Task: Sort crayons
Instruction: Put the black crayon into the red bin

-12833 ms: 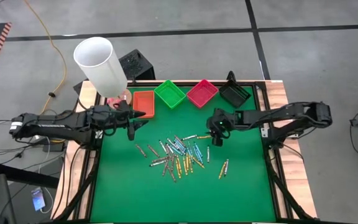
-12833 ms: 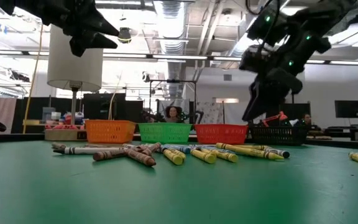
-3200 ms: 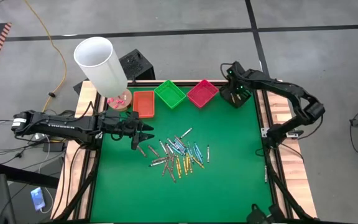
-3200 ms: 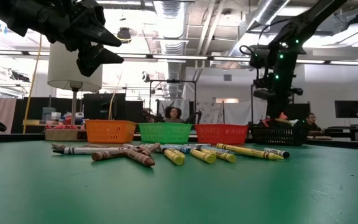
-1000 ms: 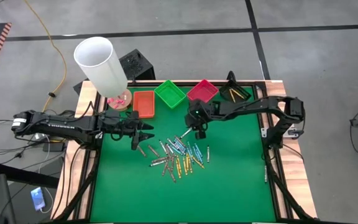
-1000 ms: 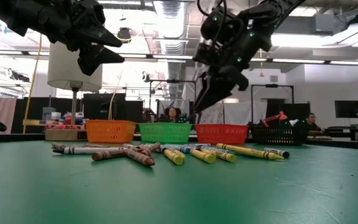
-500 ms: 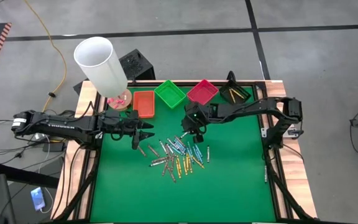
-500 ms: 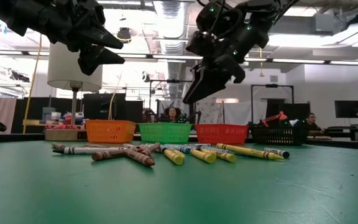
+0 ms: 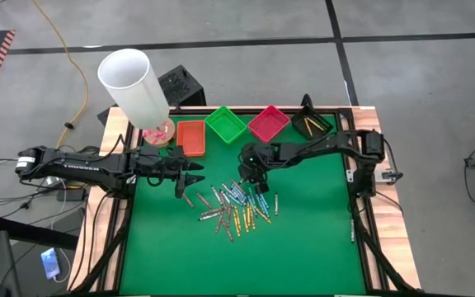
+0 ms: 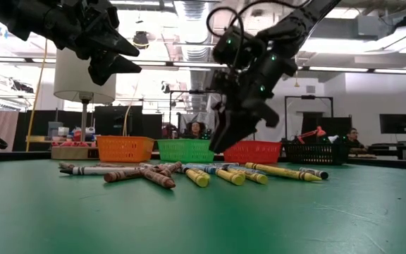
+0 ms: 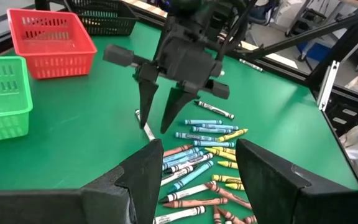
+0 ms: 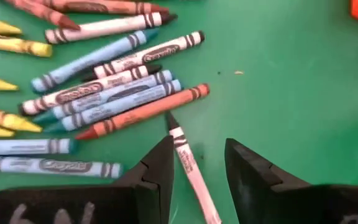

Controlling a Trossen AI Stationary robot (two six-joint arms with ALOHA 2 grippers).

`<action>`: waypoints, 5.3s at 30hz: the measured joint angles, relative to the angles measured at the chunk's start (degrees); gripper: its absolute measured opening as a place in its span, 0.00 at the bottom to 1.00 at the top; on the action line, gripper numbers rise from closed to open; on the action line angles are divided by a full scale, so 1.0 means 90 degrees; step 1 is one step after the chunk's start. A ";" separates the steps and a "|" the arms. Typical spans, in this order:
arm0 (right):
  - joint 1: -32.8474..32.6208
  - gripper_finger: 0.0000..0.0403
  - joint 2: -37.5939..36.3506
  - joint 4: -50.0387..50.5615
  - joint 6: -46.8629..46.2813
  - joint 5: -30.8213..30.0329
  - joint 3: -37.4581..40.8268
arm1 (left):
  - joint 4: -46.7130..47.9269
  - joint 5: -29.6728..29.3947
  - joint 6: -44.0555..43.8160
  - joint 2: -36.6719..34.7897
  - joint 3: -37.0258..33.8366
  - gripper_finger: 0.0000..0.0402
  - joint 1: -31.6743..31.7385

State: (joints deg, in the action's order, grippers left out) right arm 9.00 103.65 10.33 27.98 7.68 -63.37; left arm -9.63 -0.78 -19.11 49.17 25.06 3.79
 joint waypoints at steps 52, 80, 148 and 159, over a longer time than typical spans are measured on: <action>0.0211 0.01 0.0172 0.0449 -0.0702 -0.0212 0.0118 | 0.0029 -0.0005 -0.0012 0.0000 0.0000 0.48 0.0000; 0.1843 0.00 -0.1474 0.0302 -0.3802 -0.3211 0.0115 | 0.0029 -0.0007 -0.0068 0.0000 0.0000 0.48 -0.0001; 0.0608 0.27 -0.3735 0.6807 -0.8352 -0.2031 0.0109 | 0.0032 -0.0175 -0.0138 0.0002 0.0000 0.48 0.0000; -0.2385 0.27 -0.2765 0.7787 -1.1533 -0.1991 0.0109 | 0.0033 -0.0175 -0.0165 0.0002 0.0000 0.48 0.0000</action>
State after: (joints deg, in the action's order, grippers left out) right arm -12.47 78.77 80.41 -75.82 -10.24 -62.39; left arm -9.33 -2.35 -20.60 49.19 25.06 3.79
